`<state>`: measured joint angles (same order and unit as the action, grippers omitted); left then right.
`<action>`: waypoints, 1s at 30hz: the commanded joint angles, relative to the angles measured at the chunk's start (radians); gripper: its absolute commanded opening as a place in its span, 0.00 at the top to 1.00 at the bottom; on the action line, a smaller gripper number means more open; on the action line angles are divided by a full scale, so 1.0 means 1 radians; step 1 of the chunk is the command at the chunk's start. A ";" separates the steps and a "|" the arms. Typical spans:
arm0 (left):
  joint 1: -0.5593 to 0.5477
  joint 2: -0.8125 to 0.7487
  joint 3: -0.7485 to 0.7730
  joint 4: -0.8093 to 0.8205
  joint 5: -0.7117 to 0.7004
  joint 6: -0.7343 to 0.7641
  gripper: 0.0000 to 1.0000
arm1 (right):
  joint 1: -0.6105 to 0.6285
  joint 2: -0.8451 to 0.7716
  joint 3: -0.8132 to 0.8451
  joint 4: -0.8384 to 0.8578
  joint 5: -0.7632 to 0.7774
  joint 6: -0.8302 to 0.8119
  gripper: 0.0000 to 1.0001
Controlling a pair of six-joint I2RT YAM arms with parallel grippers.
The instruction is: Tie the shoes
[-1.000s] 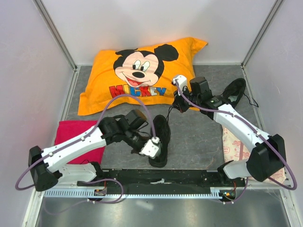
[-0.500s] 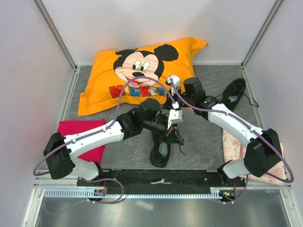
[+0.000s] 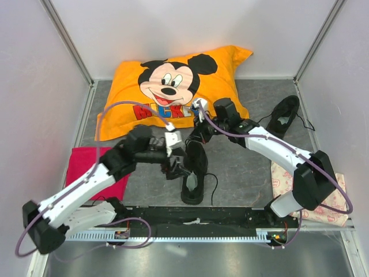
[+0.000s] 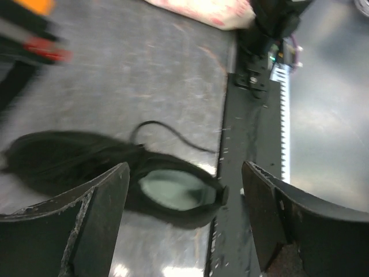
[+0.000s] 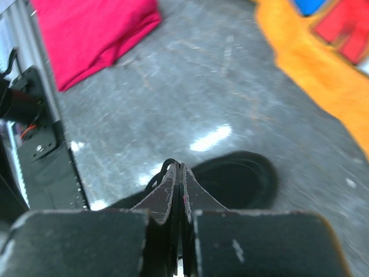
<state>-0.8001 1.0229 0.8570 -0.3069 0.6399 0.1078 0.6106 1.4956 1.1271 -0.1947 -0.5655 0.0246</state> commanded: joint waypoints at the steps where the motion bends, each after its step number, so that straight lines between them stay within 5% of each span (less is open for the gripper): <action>1: 0.135 -0.184 -0.027 -0.161 -0.063 0.092 0.14 | 0.081 0.052 0.063 0.052 -0.066 -0.017 1.00; 10: 0.305 -0.366 -0.118 -0.199 -0.335 -0.008 0.10 | 0.268 0.176 0.194 0.002 -0.063 -0.143 1.00; 11: 0.312 -0.372 -0.124 -0.202 -0.360 -0.004 0.10 | 0.279 0.181 0.209 -0.027 -0.065 -0.156 0.94; 12: 0.315 -0.374 -0.125 -0.215 -0.373 0.013 0.08 | 0.285 0.180 0.217 -0.046 -0.069 -0.167 0.70; 15: 0.318 -0.337 -0.110 -0.245 -0.427 0.074 0.02 | 0.281 0.146 0.241 -0.138 -0.016 -0.202 0.26; 18: 0.323 -0.241 -0.075 -0.291 -0.494 0.153 0.01 | 0.227 0.077 0.252 -0.239 0.023 -0.265 0.05; 23: 0.348 -0.178 -0.056 -0.336 -0.211 0.383 0.01 | 0.020 -0.056 0.165 -0.388 -0.047 -0.371 0.02; 30: 0.348 -0.141 -0.222 -0.224 0.012 0.799 0.07 | -0.018 -0.179 -0.113 -0.473 0.026 -0.508 0.02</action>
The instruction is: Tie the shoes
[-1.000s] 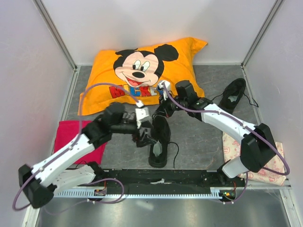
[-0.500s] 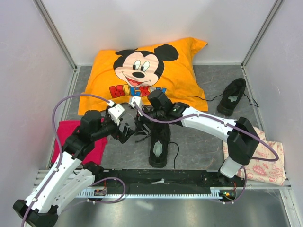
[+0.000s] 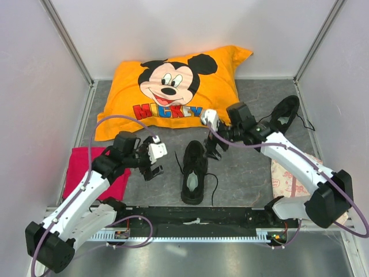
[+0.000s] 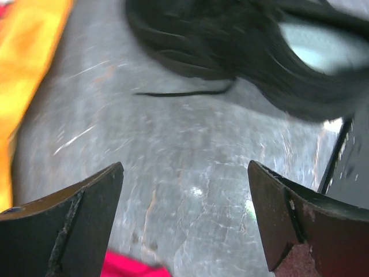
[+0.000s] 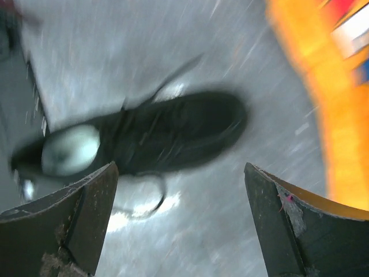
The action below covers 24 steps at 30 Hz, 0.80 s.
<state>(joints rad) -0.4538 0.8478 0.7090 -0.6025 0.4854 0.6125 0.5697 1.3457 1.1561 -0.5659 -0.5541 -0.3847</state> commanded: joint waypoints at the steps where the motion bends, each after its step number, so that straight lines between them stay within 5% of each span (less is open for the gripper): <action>1: 0.001 0.059 -0.081 0.076 0.182 0.332 0.09 | 0.022 -0.031 -0.191 -0.089 0.029 -0.094 0.03; 8: 0.000 0.264 -0.046 0.083 0.269 0.605 0.21 | 0.022 0.001 -0.299 -0.020 0.077 -0.066 0.13; 24: 0.032 0.232 -0.063 0.225 0.231 0.458 0.22 | 0.090 0.162 -0.387 0.190 0.207 -0.074 0.41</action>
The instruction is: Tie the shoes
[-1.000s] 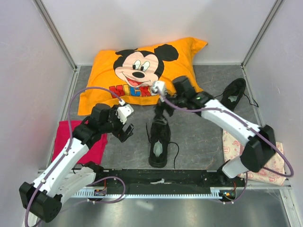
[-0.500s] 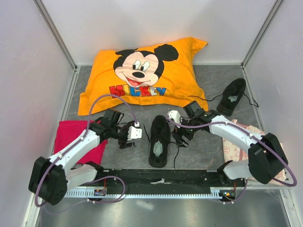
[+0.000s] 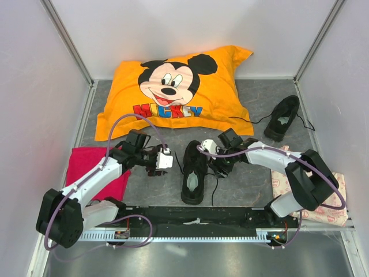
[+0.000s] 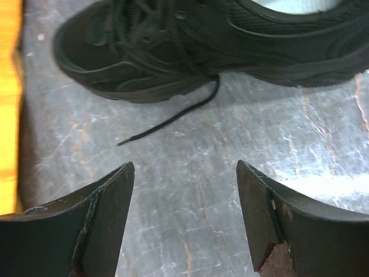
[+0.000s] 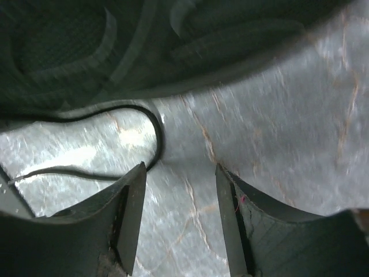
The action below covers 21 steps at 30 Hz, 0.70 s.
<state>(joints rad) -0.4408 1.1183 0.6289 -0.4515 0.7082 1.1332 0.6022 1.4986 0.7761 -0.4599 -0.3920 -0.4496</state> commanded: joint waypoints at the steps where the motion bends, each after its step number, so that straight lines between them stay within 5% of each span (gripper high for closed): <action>1: 0.025 -0.041 0.015 0.079 0.002 -0.069 0.22 | 0.074 0.006 -0.014 0.095 0.074 -0.011 0.42; 7: 0.088 -0.025 0.022 0.123 -0.010 -0.121 0.23 | 0.166 0.020 -0.057 0.124 0.180 -0.027 0.46; 9: 0.109 -0.018 0.035 0.122 -0.004 -0.130 0.23 | 0.168 0.026 -0.066 0.122 0.225 -0.031 0.55; 13: 0.126 -0.012 0.048 0.062 0.039 -0.058 0.25 | 0.162 0.003 -0.095 0.095 0.288 -0.055 1.00; 21: 0.097 0.089 0.072 -0.047 0.099 0.214 0.24 | 0.005 -0.142 -0.009 -0.028 0.139 -0.058 1.00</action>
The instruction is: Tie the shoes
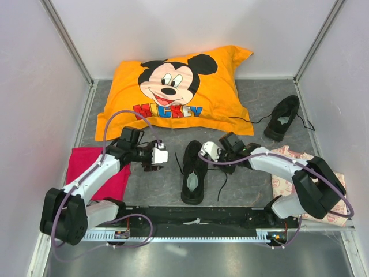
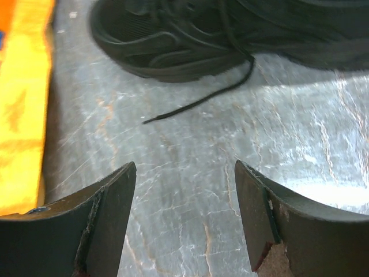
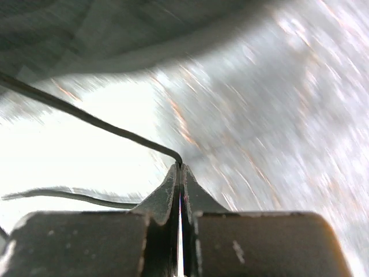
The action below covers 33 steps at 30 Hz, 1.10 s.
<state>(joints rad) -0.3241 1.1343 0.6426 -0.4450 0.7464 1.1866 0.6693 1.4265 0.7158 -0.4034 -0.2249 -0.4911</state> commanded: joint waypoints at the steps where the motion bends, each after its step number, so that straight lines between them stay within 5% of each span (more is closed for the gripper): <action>1: -0.029 0.088 0.066 -0.057 0.065 0.169 0.24 | -0.066 -0.090 0.060 -0.097 -0.053 -0.012 1.00; 9: -0.203 0.223 0.083 0.015 0.018 0.160 0.26 | -0.071 -0.123 0.116 -0.110 -0.090 0.022 1.00; 18: -0.276 0.401 0.176 0.054 -0.027 0.125 0.25 | -0.073 -0.135 0.126 -0.117 -0.096 0.039 1.00; 24: -0.306 0.455 0.252 0.025 -0.002 0.051 0.32 | -0.080 -0.144 0.122 -0.115 -0.102 0.040 1.00; 33: -0.385 0.485 0.198 -0.063 -0.241 0.218 0.49 | -0.099 -0.159 0.114 -0.120 -0.096 0.019 1.00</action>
<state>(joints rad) -0.6880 1.5879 0.8684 -0.4274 0.5995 1.3331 0.5797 1.3064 0.8032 -0.5182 -0.3061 -0.4606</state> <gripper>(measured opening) 0.531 0.006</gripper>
